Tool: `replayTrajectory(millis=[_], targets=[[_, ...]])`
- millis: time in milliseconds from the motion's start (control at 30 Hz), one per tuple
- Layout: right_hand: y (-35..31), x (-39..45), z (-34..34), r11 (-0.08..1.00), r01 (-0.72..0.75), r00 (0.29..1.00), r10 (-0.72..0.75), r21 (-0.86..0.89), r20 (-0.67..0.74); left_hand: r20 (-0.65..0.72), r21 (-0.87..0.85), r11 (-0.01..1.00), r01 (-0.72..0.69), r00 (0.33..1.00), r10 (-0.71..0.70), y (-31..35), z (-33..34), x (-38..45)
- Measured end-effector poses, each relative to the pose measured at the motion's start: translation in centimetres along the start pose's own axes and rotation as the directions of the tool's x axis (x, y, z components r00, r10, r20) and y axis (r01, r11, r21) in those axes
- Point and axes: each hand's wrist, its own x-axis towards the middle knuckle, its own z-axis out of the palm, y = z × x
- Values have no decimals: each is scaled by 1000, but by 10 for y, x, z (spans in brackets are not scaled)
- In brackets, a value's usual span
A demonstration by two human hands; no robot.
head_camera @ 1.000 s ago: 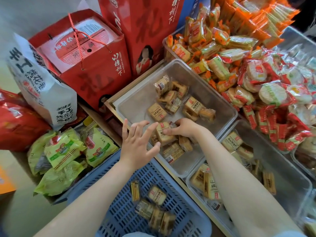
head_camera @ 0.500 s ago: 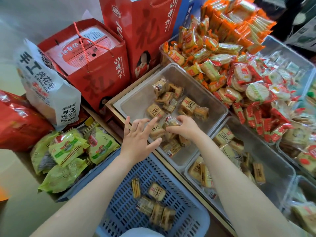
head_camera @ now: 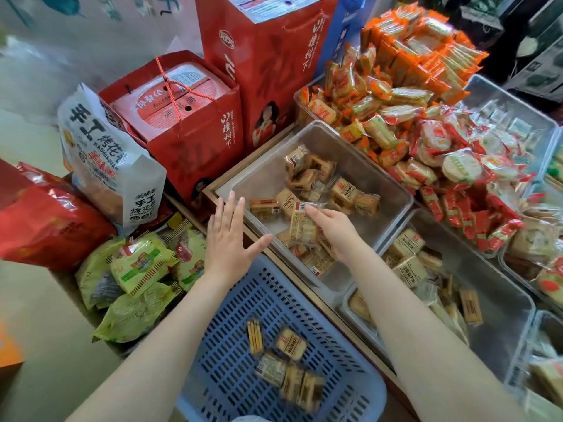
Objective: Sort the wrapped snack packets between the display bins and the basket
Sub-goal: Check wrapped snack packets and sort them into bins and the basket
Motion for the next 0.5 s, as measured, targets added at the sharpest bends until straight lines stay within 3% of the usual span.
replayTrajectory(millis=[133,300,500], targets=[[-1,28,14,999,-26,999,25,23,28,-10,-60,998,28,1000,-29,-6,4,12],[-14,65,30,955,122,990,-97,-269,104,-77,-175,985,-17,997,3,-16,17,21],[-10,99,52,929,132,980,-69,-345,189,-90,-279,960,-10,996,-16,-21,29,24]])
